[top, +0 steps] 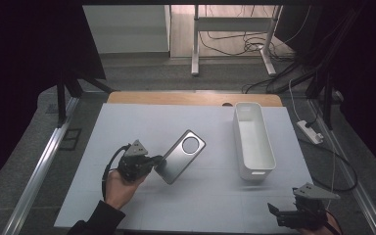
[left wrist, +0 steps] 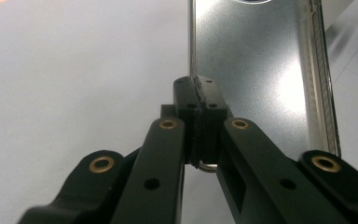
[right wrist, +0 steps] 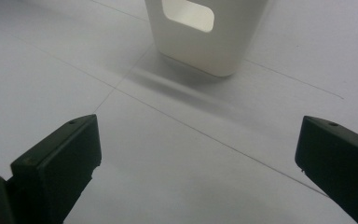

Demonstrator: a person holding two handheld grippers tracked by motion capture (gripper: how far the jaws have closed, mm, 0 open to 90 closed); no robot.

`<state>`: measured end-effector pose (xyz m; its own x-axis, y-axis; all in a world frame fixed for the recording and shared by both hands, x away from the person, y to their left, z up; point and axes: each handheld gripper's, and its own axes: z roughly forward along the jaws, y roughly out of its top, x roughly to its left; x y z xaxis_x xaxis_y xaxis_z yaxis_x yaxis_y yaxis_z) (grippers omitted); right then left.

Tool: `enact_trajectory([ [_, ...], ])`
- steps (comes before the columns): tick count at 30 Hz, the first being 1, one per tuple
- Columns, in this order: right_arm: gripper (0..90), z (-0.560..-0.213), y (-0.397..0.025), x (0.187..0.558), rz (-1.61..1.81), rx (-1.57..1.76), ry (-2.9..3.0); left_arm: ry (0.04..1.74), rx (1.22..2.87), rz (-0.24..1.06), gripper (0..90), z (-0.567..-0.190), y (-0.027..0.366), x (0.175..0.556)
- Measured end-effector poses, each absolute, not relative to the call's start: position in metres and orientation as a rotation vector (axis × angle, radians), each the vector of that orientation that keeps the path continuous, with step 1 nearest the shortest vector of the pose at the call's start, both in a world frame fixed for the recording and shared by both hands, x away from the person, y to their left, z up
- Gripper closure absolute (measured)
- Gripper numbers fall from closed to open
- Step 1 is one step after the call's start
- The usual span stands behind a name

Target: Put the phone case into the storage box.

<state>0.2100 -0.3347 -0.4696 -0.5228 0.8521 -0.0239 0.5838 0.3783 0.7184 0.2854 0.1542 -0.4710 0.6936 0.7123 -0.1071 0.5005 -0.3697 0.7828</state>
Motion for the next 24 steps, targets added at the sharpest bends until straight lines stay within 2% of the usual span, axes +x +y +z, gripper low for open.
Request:
enact_trajectory([
  [24, 0.0, -0.45, -0.321, 0.222, 1.164, 1.224, 2.248, 0.924, 2.019, 0.332, 89.2, -0.471, 0.154, 0.252],
])
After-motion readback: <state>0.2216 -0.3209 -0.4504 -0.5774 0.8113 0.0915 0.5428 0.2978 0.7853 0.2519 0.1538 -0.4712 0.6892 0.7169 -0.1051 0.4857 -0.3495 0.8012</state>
